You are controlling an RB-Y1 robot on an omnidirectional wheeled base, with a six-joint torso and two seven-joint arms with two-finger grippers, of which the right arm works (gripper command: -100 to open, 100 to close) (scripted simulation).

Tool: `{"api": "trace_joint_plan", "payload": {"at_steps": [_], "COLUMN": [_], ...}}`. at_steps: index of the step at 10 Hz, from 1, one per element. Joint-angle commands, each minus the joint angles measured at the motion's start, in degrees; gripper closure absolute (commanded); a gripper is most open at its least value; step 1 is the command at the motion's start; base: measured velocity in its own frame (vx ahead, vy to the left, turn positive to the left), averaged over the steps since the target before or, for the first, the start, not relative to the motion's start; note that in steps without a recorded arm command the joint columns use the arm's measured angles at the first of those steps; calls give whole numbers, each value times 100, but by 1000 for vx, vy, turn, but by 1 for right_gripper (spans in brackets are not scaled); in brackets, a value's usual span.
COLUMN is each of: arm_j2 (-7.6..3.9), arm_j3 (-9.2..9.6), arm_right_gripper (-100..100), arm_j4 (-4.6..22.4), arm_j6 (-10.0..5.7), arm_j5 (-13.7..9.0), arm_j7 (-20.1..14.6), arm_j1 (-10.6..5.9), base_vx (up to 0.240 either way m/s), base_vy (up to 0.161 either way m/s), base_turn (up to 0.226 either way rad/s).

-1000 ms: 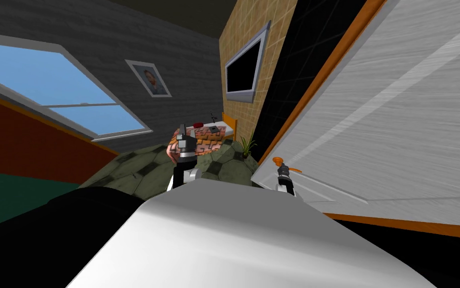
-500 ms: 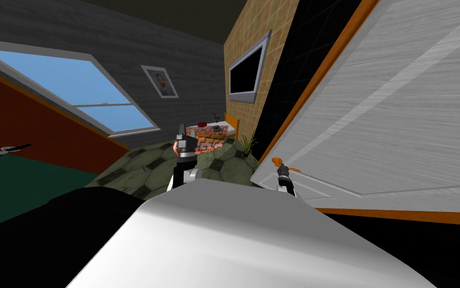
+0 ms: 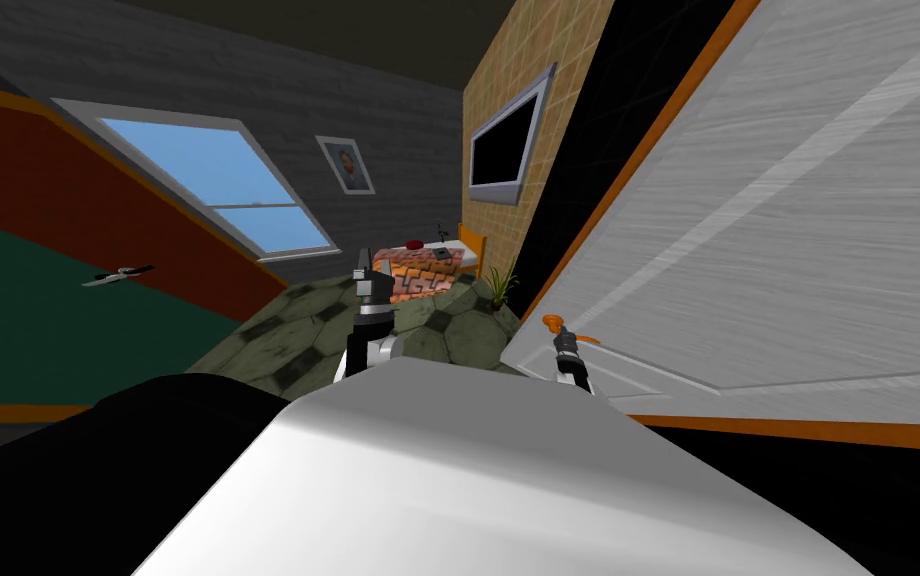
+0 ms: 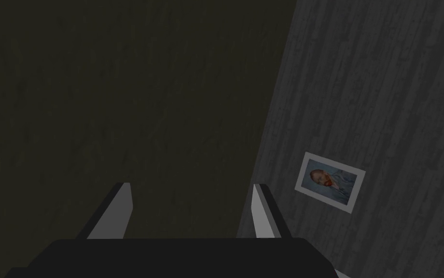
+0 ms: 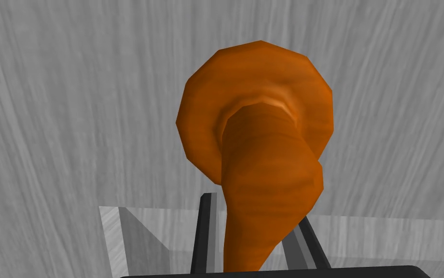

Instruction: Pull the door open

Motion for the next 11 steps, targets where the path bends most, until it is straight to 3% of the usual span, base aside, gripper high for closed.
{"api": "trace_joint_plan", "payload": {"at_steps": [1, 6, 11], "arm_j2": [-48, -105, -261], "arm_j3": [59, 184, 454], "arm_right_gripper": [100, 100, 100], "arm_j4": [-17, -58, -138], "arm_j6": [-56, -111, -295], "arm_j5": [33, 91, 225], "arm_j7": [-76, -216, -520], "arm_j1": [35, 94, 268], "base_vx": [-183, -197, -183], "base_vy": [-45, -25, -34], "base_turn": [130, 89, 88]}}
